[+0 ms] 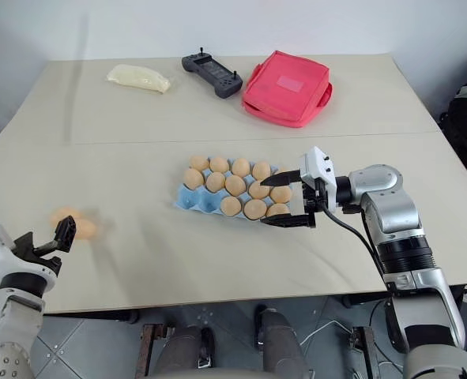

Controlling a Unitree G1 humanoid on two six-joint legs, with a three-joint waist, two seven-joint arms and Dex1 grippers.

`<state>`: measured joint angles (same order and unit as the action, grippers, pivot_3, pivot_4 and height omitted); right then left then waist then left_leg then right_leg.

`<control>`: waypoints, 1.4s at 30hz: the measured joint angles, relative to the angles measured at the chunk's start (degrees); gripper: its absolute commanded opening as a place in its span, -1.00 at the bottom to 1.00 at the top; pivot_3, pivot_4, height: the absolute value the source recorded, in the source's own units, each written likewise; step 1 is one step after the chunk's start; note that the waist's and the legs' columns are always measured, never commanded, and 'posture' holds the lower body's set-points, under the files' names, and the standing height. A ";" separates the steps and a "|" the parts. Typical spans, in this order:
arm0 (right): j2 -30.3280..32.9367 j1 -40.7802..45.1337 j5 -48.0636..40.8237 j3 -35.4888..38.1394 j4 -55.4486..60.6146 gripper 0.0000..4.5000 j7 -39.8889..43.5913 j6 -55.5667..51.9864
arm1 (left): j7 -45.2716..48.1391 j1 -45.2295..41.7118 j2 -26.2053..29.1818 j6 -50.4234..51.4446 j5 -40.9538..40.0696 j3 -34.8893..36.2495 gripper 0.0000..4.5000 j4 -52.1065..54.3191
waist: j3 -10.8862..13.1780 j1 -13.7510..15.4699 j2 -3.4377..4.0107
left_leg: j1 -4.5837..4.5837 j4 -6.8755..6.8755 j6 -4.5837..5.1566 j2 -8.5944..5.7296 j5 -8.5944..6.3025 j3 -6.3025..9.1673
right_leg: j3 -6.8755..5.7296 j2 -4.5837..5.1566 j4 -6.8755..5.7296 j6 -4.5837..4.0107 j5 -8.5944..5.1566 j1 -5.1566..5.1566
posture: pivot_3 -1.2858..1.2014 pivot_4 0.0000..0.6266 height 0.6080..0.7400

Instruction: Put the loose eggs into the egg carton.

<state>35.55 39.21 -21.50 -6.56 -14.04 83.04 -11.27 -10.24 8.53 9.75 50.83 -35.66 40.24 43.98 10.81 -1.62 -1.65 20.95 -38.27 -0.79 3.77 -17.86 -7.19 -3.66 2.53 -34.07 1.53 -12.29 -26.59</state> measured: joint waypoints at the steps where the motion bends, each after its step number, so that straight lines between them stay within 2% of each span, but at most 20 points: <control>1: 0.00 0.00 0.00 0.00 0.00 1.00 0.00 0.00 | -0.37 -0.22 0.14 0.43 0.14 -0.14 1.00 -0.08 | 0.00 0.03 0.00 | 0.00 -0.01 0.00 0.00 0.00 0.01 | -0.01 0.00 0.00 0.00 0.00 0.00 | 0.03 -0.52 1.00; 12: -0.07 -0.07 0.08 0.00 0.22 1.00 -0.09 -0.21 | -2.45 -3.33 2.76 3.97 1.85 -4.35 1.00 -4.64 | -0.01 -0.02 -0.01 | -0.01 -0.01 0.00 -0.01 0.01 -0.01 | 0.01 0.01 -0.02 -0.01 0.00 0.00 | 0.03 -0.52 1.00; 22: -0.04 -1.02 0.11 0.00 1.53 1.00 -0.91 -1.34 | -2.30 -5.83 2.90 4.09 4.56 -7.45 1.00 -9.10 | -0.01 0.03 -0.02 | 0.00 -0.01 -0.01 -0.01 0.01 0.01 | -0.01 0.03 -0.02 -0.01 0.00 0.00 | 0.03 -0.52 1.00; 27: -0.02 -1.57 0.11 0.00 2.53 1.00 -1.23 -1.66 | -2.09 -7.41 3.85 4.24 5.57 -7.79 0.30 -10.79 | -0.01 0.06 -0.01 | -0.01 -0.01 -0.01 -0.01 0.01 0.01 | -0.02 0.03 -0.03 -0.01 0.00 0.00 | 0.03 -0.52 1.00; 29: 0.04 -1.77 0.11 0.01 2.75 1.00 -1.31 -1.71 | -1.92 -7.54 3.93 4.33 5.76 -8.01 0.09 -10.84 | -0.01 0.07 -0.02 | -0.01 -0.01 -0.01 -0.01 0.01 0.00 | -0.02 0.04 -0.03 -0.01 0.00 0.00 | 0.03 -0.52 1.00; 36: 0.62 -2.43 0.10 0.06 3.11 1.00 -1.72 -2.26 | 0.10 -7.35 5.03 5.15 6.20 -9.28 -0.01 -10.58 | -0.01 0.11 -0.01 | -0.01 -0.01 -0.01 -0.02 0.01 0.00 | -0.02 0.06 -0.03 -0.01 0.00 0.00 | 0.03 -0.52 1.00; 42: 1.52 -3.16 0.06 0.44 3.68 1.00 -2.30 -2.29 | 5.90 -7.11 6.12 5.91 4.82 -15.12 -0.02 -8.32 | -0.01 0.21 -0.02 | 0.02 -0.01 -0.01 -0.03 0.01 0.02 | -0.03 0.06 -0.01 -0.01 0.00 0.00 | 0.03 -0.52 1.00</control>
<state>37.06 36.05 -21.44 -6.11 -10.36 80.74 -13.56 -4.35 1.41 15.87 56.74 -30.84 25.12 35.66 10.80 -1.41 -1.67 20.97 -38.28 -0.80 3.73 -17.86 -7.18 -3.69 2.59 -34.08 1.53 -12.29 -26.60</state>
